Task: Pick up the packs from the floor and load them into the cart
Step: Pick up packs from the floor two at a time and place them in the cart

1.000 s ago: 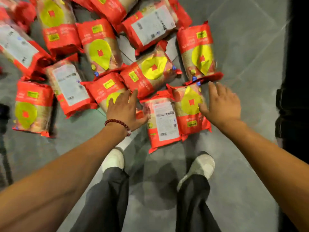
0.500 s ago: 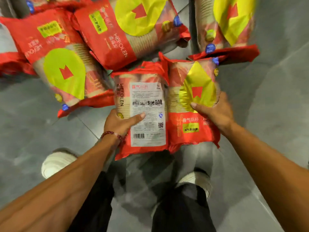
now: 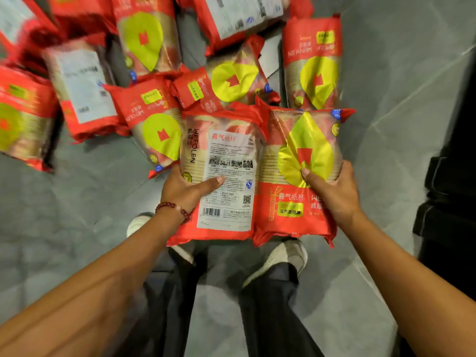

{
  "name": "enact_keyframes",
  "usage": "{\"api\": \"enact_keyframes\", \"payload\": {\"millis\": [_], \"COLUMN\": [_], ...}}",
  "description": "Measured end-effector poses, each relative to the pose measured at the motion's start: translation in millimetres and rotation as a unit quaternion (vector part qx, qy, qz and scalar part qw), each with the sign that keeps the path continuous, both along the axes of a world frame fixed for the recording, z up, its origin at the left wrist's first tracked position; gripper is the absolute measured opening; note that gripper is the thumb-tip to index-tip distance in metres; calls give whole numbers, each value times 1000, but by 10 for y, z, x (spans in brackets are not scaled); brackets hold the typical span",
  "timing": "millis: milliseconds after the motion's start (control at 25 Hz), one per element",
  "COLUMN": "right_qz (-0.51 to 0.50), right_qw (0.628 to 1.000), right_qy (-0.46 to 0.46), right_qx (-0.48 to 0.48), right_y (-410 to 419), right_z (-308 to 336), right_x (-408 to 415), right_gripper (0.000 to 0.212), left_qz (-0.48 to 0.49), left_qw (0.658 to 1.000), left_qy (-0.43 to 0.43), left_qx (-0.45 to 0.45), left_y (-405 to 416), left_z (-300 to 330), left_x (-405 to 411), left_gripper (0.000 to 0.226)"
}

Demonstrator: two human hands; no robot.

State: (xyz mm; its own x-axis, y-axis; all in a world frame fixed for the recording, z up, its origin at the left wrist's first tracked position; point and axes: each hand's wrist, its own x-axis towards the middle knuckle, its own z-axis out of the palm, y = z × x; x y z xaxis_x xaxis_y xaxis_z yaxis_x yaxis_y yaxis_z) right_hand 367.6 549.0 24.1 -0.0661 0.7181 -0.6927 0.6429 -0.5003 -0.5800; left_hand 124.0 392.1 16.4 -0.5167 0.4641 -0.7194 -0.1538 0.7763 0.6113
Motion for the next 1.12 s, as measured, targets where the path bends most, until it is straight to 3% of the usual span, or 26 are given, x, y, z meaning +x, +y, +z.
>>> {"api": "enact_keyframes", "payload": {"millis": [160, 440, 600, 680, 760, 800, 920, 1120], "right_qz": [21, 122, 166, 183, 206, 223, 272, 365], "right_qw": [999, 979, 967, 960, 949, 942, 916, 871], "right_qy": [40, 109, 136, 141, 159, 173, 198, 248], "right_qx": [25, 118, 135, 161, 175, 183, 219, 215], "right_y": [-42, -107, -161, -231, -304, -350, -462, -615], "right_z": [983, 3108, 4107, 4503, 4890, 5060, 5533, 6071], "right_x": [-392, -1703, -2513, -2950, -3349, -3563, -4166, -5087], "right_gripper": [79, 92, 74, 81, 82, 84, 101, 92], "left_qz": [11, 81, 109, 132, 144, 157, 207, 318], "left_qw": [1000, 991, 981, 976, 970, 966, 950, 909], "left_qy": [-4, 61, 108, 123, 147, 159, 191, 239], "left_qx": [25, 91, 123, 123, 127, 132, 133, 126], "left_y": [-123, -460, -738, -921, -1072, -1170, -1449, -1856], "left_z": [1050, 3268, 4291, 4806, 5162, 5338, 5829, 6425], "left_x": [-358, -1435, -2155, -2488, -2770, -2919, -3262, -3564], "left_gripper": [37, 42, 74, 59, 35, 37, 70, 37]}}
